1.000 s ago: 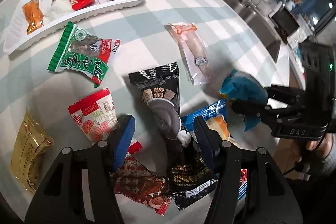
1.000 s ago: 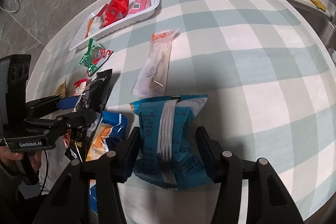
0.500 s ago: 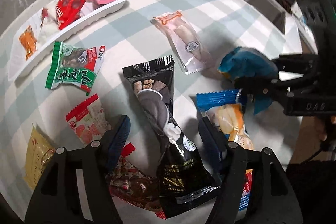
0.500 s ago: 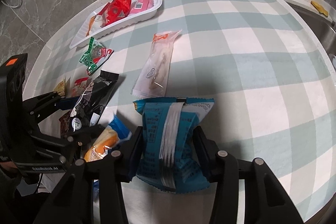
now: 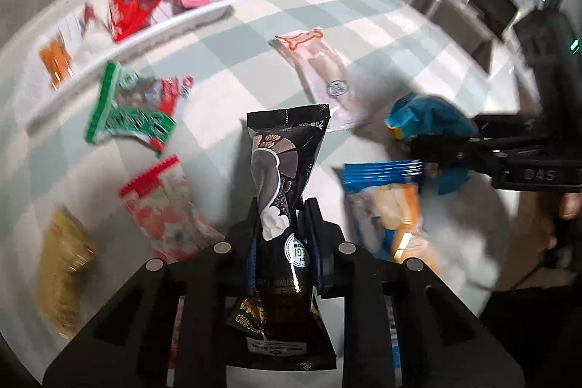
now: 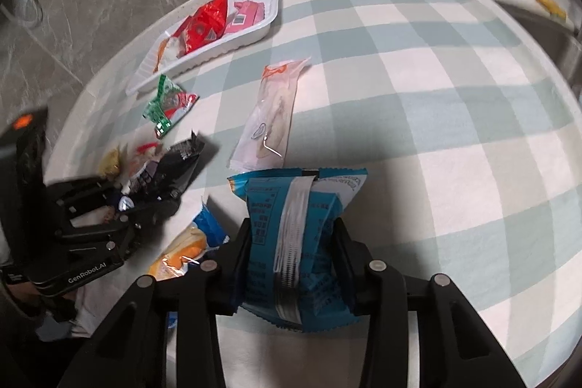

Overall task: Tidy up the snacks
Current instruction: 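Carry the black pouch into the tray with the left tool while the right tool carries the blue bag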

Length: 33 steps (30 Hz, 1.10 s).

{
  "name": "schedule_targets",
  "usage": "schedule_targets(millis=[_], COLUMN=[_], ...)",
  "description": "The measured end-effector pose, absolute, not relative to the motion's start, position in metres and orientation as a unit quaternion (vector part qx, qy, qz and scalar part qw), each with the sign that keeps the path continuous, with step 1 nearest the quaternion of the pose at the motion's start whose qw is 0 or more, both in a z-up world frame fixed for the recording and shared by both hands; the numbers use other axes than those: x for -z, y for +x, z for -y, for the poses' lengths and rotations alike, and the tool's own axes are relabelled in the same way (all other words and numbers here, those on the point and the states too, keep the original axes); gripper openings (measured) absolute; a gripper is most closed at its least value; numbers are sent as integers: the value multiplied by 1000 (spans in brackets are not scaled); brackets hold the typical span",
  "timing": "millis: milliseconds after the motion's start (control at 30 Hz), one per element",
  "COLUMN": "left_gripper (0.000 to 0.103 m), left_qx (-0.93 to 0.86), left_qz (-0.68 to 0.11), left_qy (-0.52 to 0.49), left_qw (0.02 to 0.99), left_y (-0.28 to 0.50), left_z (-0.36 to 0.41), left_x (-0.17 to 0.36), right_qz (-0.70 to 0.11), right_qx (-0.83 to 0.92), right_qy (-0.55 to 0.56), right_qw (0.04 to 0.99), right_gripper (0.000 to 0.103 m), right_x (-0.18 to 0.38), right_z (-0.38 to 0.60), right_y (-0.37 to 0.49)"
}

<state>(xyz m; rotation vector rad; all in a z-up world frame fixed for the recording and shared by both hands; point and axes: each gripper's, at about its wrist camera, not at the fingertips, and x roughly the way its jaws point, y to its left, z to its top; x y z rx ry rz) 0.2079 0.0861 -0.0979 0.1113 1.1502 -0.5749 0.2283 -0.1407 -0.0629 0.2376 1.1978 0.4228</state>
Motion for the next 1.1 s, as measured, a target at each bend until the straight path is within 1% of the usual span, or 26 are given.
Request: schedule_targets(millis=[167,233,333,433,700,1100], left_gripper=[20,20,20,20,20,20], left_qx=[286,290,295,300,291,239], left_qz=[-551,-552,-551,-548,-530,-510], left_qy=[-33,-64,-98,-124,-176,-215], left_qw=[783,779,775,771,777,798], left_y=[213,215,217,220,240,293], left_z=[-103,-110,-119,-126,-155,-215], left_x=[97,94,88,81,59,38], right_qz=[-565,-564,-558,-553,-549,-547], right_qx=[-225,-229,-240,-249,-271,-294], right_qy=[252,291,339,362,374,335], right_qw=[753,738,718,708,697,709], right_gripper=[42,42,42,42,42,42], right_x=[74,76,76,71,59,38], right_z=[169,176,184,184,170,136], right_y=[232,232,233,237,264,336])
